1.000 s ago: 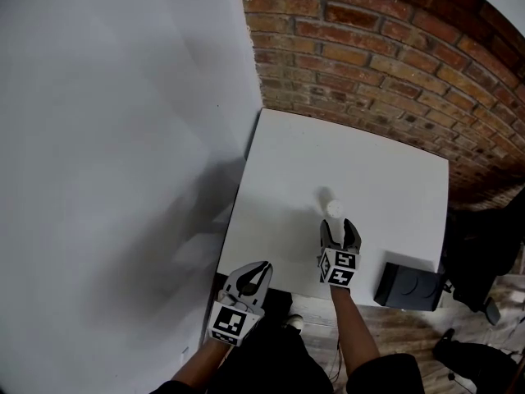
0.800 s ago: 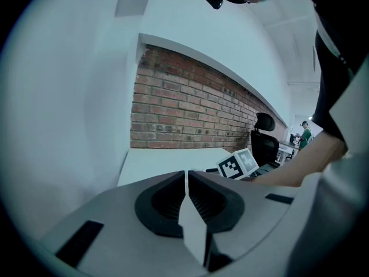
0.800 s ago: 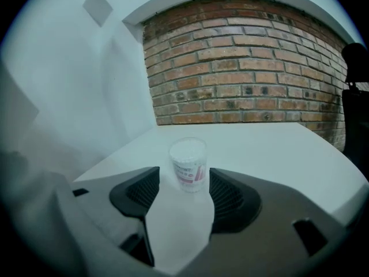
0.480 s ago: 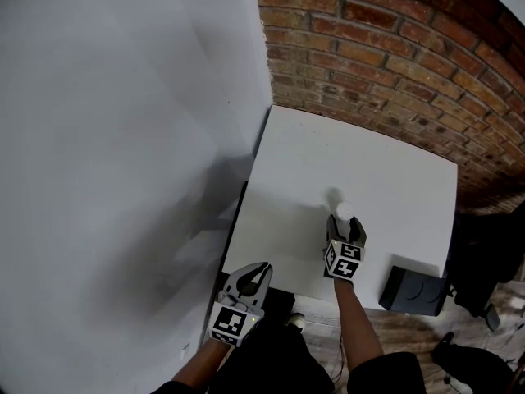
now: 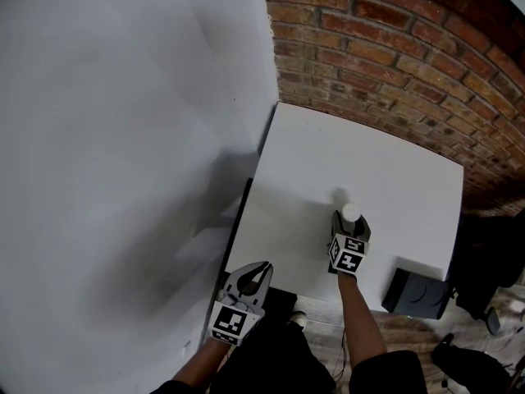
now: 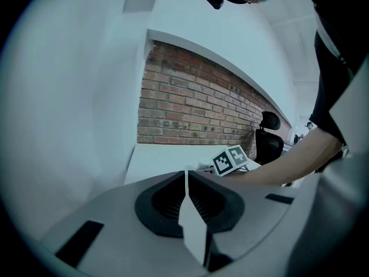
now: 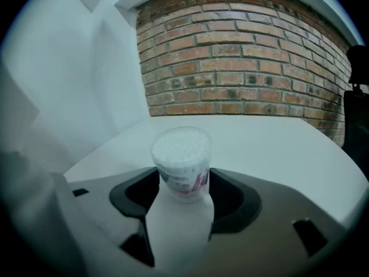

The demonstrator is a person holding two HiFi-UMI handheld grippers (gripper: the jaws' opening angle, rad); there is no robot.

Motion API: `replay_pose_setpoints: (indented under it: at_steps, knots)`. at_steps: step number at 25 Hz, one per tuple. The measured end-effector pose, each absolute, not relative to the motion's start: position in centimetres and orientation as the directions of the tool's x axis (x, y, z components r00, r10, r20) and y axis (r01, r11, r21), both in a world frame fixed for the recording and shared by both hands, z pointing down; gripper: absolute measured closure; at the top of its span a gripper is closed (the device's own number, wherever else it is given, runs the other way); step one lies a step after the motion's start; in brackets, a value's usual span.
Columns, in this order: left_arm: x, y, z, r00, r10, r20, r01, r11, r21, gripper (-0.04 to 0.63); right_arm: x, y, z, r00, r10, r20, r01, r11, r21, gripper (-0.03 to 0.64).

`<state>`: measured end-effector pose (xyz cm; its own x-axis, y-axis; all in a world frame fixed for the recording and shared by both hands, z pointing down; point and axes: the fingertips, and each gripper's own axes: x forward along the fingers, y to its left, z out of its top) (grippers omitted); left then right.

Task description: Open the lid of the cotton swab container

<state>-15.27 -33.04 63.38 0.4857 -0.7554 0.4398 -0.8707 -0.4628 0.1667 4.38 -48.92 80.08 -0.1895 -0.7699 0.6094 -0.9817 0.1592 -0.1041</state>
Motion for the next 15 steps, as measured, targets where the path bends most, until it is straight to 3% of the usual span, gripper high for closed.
replay_pose_setpoints:
  at_steps: [15]
  knots:
    - [-15.65, -33.34, 63.66, 0.490, -0.754, 0.437, -0.869, -0.461, 0.179, 0.580, 4.24, -49.06, 81.05, -0.136, -0.748, 0.650, -0.986, 0.164, -0.018, 0.360]
